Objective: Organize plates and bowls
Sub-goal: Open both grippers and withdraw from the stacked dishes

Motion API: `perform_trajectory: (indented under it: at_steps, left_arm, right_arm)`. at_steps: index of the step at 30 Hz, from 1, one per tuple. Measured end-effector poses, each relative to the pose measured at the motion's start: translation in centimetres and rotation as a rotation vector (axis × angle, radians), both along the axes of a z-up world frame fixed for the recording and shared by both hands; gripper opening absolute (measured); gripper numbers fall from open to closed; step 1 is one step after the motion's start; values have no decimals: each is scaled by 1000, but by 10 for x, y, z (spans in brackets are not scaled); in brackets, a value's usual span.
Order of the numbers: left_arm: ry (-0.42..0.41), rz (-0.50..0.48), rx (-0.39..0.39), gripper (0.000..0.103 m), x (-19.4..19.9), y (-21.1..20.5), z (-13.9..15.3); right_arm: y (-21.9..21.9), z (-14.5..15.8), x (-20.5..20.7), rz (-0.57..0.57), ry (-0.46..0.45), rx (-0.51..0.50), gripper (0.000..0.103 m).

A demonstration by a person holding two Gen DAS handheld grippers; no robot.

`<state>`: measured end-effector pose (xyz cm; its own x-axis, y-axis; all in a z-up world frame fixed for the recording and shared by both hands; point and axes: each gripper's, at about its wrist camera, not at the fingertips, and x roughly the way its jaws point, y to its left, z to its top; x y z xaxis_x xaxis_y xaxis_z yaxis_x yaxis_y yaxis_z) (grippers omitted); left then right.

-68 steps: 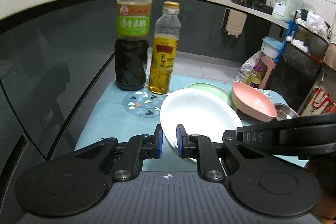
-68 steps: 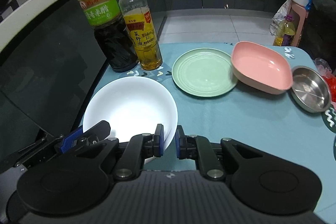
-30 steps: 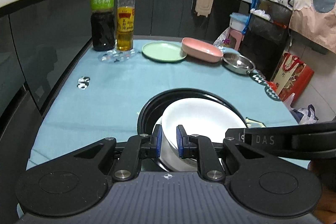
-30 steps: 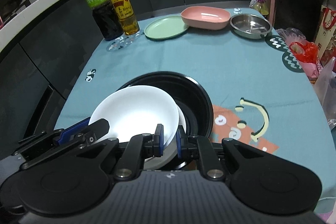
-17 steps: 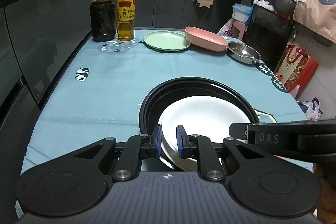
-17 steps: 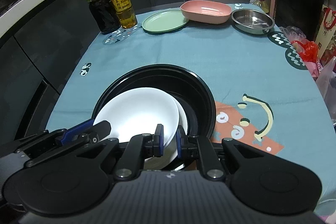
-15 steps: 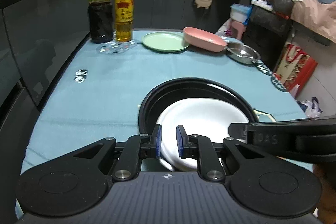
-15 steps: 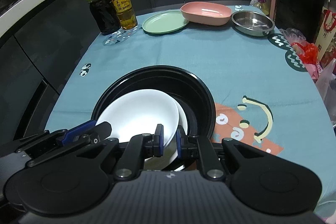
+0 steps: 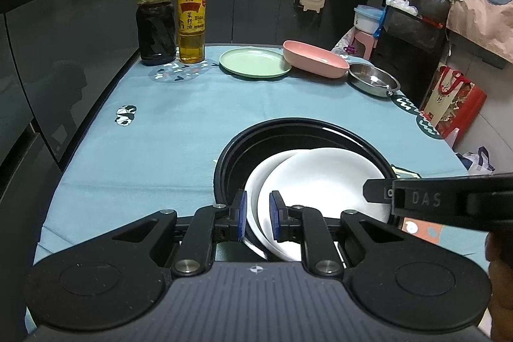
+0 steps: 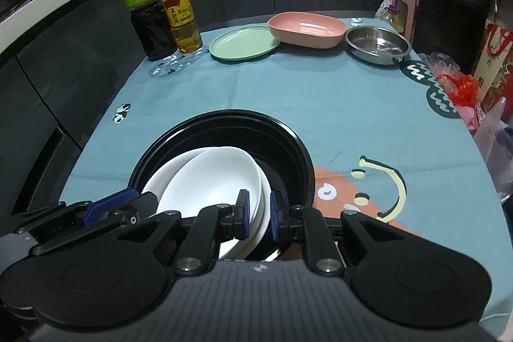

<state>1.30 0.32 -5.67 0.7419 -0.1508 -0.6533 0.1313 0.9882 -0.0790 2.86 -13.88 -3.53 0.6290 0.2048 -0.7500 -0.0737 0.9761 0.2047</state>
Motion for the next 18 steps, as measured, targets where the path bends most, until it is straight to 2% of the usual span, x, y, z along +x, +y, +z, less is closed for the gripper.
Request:
perform_trajectory:
  at_steps: [18]
  left_arm:
    - [15,-2,4,18,5,0,-5]
  right_arm:
    - [-8,-9,5,-7,17,28,12]
